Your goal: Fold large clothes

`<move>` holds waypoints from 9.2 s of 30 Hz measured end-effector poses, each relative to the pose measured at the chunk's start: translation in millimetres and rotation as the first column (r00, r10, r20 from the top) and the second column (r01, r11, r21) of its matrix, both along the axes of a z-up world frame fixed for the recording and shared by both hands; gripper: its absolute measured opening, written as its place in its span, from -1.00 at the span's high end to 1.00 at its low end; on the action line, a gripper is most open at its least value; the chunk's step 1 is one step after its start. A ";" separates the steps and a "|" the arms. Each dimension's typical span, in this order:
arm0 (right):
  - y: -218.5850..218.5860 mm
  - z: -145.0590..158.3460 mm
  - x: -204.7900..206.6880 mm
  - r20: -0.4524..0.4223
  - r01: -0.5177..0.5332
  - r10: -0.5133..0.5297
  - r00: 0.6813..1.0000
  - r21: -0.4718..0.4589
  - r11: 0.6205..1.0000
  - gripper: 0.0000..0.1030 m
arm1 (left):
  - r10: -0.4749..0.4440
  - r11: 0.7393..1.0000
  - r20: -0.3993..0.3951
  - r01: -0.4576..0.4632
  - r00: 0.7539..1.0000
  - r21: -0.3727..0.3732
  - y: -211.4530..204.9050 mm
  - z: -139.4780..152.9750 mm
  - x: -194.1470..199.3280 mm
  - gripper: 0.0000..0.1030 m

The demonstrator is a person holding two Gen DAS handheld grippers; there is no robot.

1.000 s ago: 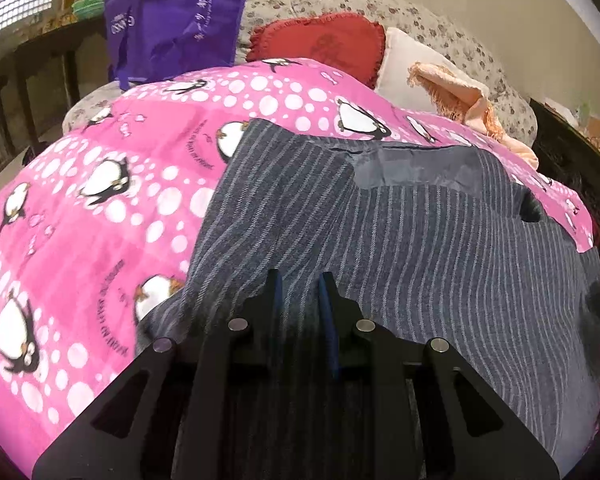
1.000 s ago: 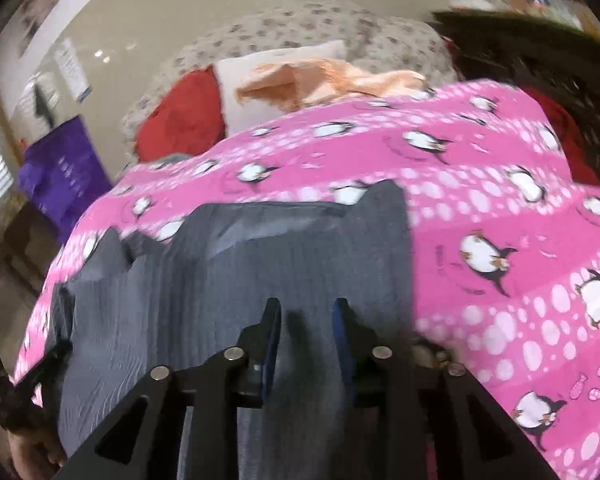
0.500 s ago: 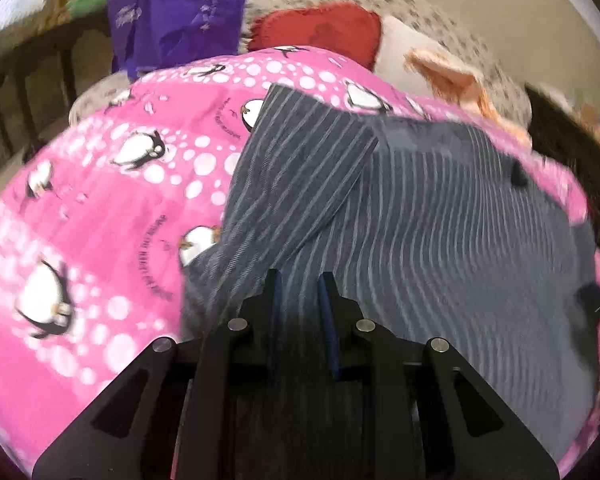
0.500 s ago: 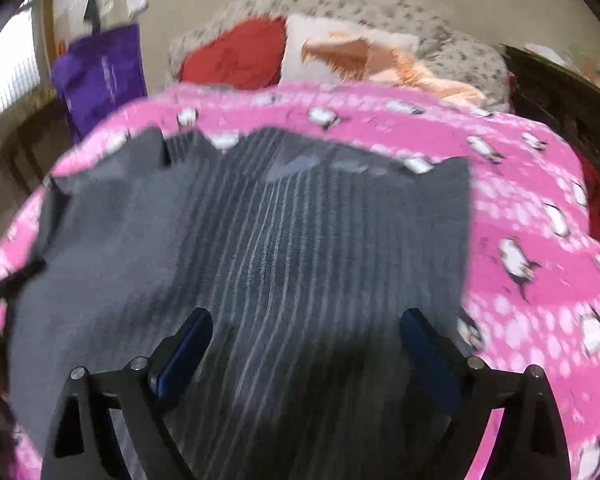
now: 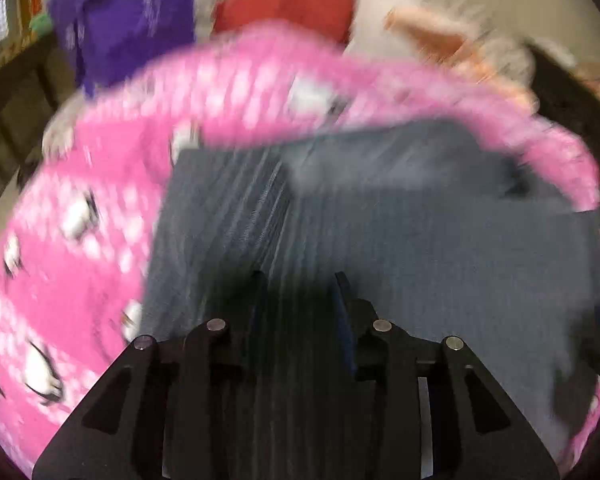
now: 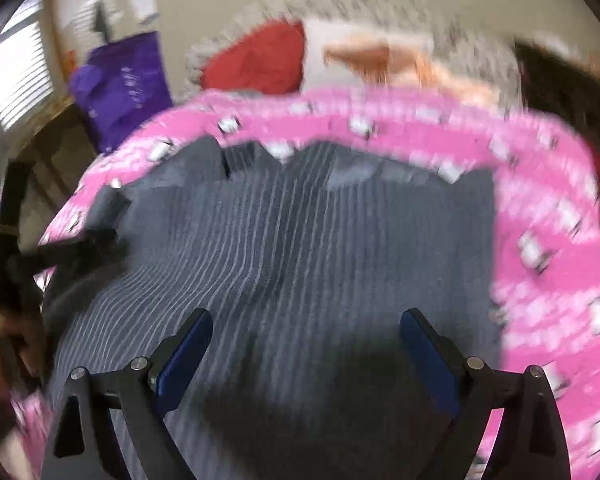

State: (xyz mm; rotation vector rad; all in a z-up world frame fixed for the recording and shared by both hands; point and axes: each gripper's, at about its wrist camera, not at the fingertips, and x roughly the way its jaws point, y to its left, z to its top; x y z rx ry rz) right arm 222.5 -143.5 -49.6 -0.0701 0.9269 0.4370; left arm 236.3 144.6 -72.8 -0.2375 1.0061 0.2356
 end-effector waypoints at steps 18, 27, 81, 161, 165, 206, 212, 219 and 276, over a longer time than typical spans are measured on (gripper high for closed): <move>-37.5 5.4 -85.2 0.058 -0.090 0.096 0.994 -0.100 0.991 -0.88 | -0.023 0.998 0.093 0.028 0.995 -0.052 21.6 44.0 -147.2 0.22; -73.9 9.7 -160.6 0.201 -0.026 0.033 0.979 -0.037 0.999 -0.88 | -0.082 0.995 0.194 0.091 0.978 -0.036 -3.1 43.8 -215.5 0.09; -60.9 -53.1 -144.2 0.121 -0.041 0.031 0.992 0.079 0.996 -0.36 | -0.167 0.985 0.165 0.155 0.972 0.082 -41.1 -1.4 -184.5 -0.24; -59.1 -53.4 -149.5 0.127 -0.080 0.063 0.990 0.134 0.988 -0.66 | -0.282 0.731 0.105 0.284 0.954 -0.621 44.3 44.1 -44.2 0.74; -72.2 -44.6 -156.1 0.145 -0.077 0.049 0.988 0.196 0.978 -0.57 | -0.279 0.673 0.106 0.273 0.955 -0.687 -1.4 77.4 -28.2 0.74; -107.9 5.2 -111.8 -0.012 0.080 -0.091 0.996 0.601 0.795 -0.61 | -0.144 0.915 0.139 0.185 0.980 -0.358 -69.9 23.5 -116.3 0.78; -75.4 -32.1 -41.7 -0.200 0.136 0.002 0.980 0.672 0.728 -0.61 | -0.179 0.938 0.230 0.236 0.957 -0.253 -97.7 3.8 -149.8 0.77; -32.8 -24.3 -17.0 -0.149 0.059 0.005 0.989 0.421 0.905 0.69 | -0.197 0.956 0.237 0.240 0.951 -0.170 -112.7 0.7 -143.3 0.77; -128.2 -33.6 -110.9 0.032 -0.105 0.100 0.994 0.225 0.969 0.62 | -0.370 0.921 0.209 0.387 0.905 -0.046 -173.7 14.0 -89.5 -0.72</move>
